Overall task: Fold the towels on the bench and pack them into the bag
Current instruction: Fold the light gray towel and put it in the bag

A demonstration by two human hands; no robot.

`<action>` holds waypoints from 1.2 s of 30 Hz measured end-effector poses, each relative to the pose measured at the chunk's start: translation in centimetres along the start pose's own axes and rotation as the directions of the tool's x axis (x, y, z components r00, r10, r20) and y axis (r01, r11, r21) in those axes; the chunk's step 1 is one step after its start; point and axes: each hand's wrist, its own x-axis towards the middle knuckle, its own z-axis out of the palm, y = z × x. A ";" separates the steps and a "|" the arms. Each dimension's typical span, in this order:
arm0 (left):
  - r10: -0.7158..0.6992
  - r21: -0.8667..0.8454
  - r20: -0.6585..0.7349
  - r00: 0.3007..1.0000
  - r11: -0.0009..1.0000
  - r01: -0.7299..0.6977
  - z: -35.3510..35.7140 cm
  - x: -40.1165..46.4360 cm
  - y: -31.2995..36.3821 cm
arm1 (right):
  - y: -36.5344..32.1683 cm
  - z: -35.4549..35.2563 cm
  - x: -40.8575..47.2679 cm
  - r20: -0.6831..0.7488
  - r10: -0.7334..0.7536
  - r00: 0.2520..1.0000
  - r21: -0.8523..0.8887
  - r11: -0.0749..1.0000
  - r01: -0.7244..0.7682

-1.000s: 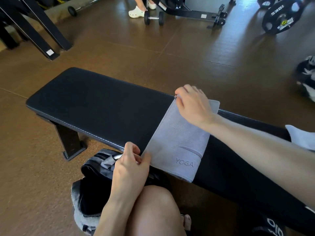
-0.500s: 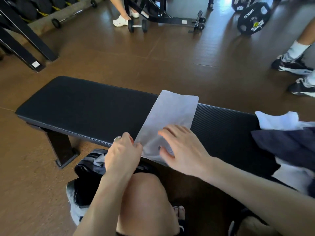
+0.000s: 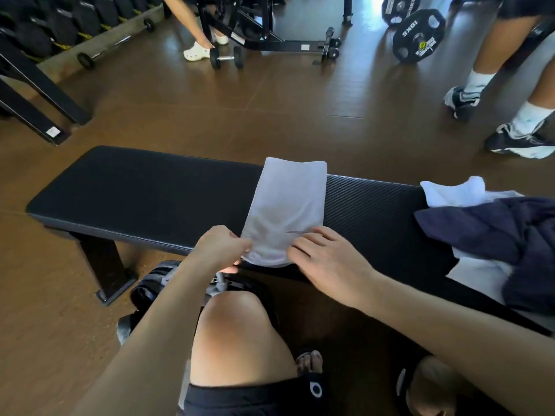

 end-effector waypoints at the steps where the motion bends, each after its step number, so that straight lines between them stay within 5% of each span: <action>1: -0.001 -0.045 0.036 0.999 0.999 0.003 0.2 -0.4 0.2 | 0.7 -0.1 -0.6 -0.003 -0.006 1.000 -0.022 1.000 0.006; 7: 0.040 -0.196 0.051 0.998 0.980 -0.029 2.6 -1.3 1.4 | 3.7 -1.8 -4.7 0.074 0.002 0.997 -0.068 0.998 0.003; 11: 0.290 0.295 -0.100 0.952 0.922 -0.250 4.1 -1.8 2.0 | 3.4 -2.5 -5.2 0.127 0.051 0.991 0.008 0.999 -0.052; 14: 0.566 0.471 -0.121 0.815 0.756 -0.455 5.6 -2.3 2.9 | 2.3 -3.2 -4.5 0.066 0.106 0.992 0.133 0.985 -0.114; 16: 0.656 0.630 -0.002 0.754 0.587 -0.509 6.7 -1.8 3.5 | 2.0 -2.8 -3.5 0.024 0.173 0.985 0.186 0.967 -0.174; 18: 0.611 0.708 0.104 0.785 0.509 -0.489 7.4 -0.8 4.0 | 2.3 -1.9 -2.2 0.097 0.272 0.957 0.164 0.944 -0.285; 23: 0.403 0.683 0.222 0.888 0.585 -0.437 7.1 1.8 3.1 | 2.9 0.1 -1.7 0.404 0.345 0.847 0.121 0.898 -0.423; 29: 0.530 0.777 0.171 0.831 0.445 -0.444 5.3 3.3 5.9 | 4.4 -1.2 1.2 0.280 0.418 0.865 0.087 0.886 -0.456; 36: 0.372 0.688 0.008 0.928 0.672 -0.275 5.1 10.2 6.2 | 7.8 2.1 6.6 0.353 0.496 0.793 0.138 0.811 -0.568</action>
